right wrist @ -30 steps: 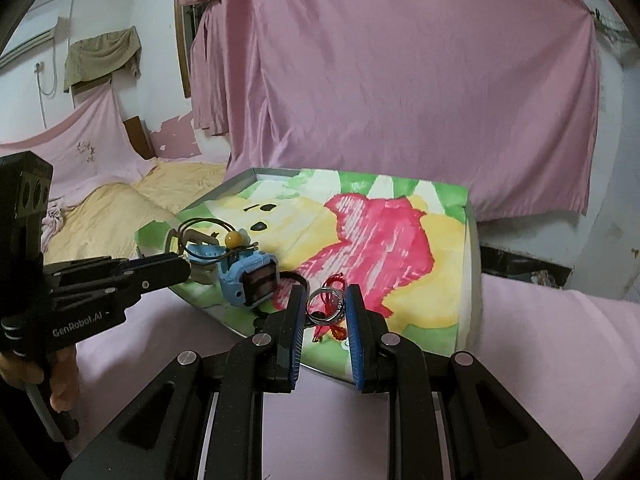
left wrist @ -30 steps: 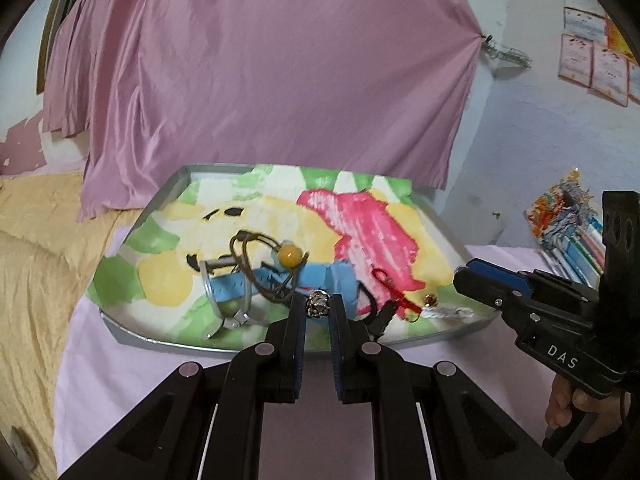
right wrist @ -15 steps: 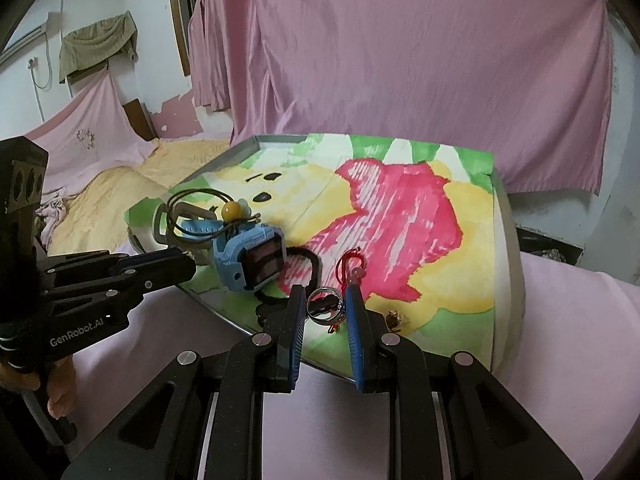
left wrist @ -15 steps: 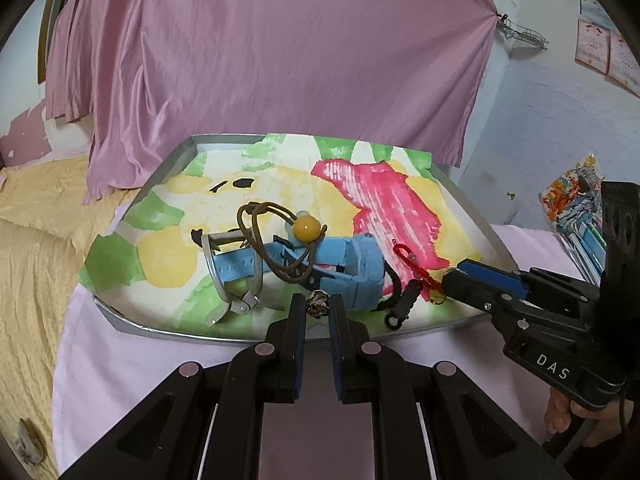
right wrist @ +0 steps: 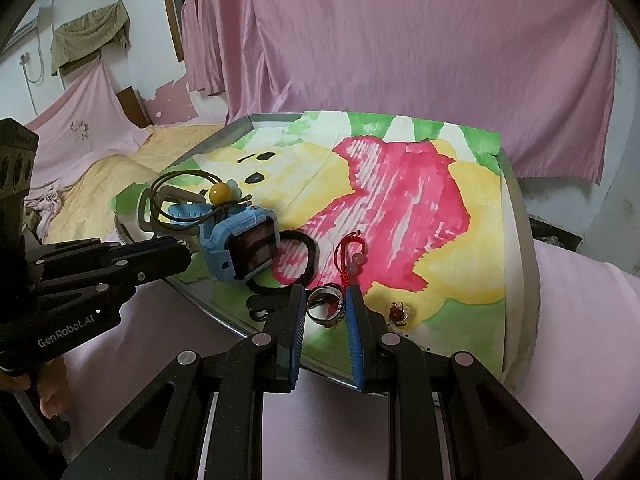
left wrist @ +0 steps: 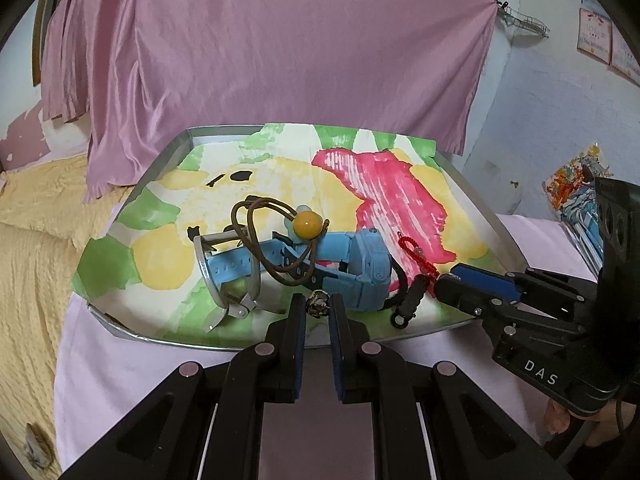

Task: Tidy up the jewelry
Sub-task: 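Carry the ring and charm over into the tray, then open both grippers to release the ring and charm into the tray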

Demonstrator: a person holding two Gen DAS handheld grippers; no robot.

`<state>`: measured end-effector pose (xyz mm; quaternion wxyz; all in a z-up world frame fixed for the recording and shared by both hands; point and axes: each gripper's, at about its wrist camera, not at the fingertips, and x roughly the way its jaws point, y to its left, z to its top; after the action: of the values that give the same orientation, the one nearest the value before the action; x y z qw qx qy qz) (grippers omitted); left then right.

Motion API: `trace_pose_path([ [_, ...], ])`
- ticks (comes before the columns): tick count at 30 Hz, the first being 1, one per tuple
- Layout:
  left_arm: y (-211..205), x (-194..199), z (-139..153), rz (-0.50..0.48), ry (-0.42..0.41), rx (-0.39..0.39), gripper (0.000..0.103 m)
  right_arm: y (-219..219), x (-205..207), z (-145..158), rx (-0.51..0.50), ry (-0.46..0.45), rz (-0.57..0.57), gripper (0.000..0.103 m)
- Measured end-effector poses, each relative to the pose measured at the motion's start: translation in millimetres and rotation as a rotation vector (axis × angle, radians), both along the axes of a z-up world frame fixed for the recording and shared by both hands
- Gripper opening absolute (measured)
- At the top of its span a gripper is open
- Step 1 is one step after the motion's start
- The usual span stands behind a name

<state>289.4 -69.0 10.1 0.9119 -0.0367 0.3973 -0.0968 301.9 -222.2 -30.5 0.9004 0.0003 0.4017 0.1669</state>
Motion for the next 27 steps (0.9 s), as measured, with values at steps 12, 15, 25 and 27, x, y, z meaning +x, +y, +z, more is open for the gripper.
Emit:
trace_pose_path([
  [12,-1.2,6.9,-3.0,0.0,0.027,-0.005,0.011,-0.6,8.2,-4.6,-0.001,0.024,0.002,0.018],
  [15,-1.2,6.8,-2.8,-0.001,0.026,-0.003,0.011,-0.7,7.9,-4.9,0.007,0.026,0.0,0.018],
  [25,2.0,4.5,-1.1,0.009,0.018,-0.005,0.016,-3.2,6.0,-5.4,0.008,0.006,-0.02,0.023],
  [27,2.8,3.4,-0.3,0.007,0.012,-0.01,0.024,-5.6,5.0,-4.9,0.01,0.0,-0.025,0.024],
])
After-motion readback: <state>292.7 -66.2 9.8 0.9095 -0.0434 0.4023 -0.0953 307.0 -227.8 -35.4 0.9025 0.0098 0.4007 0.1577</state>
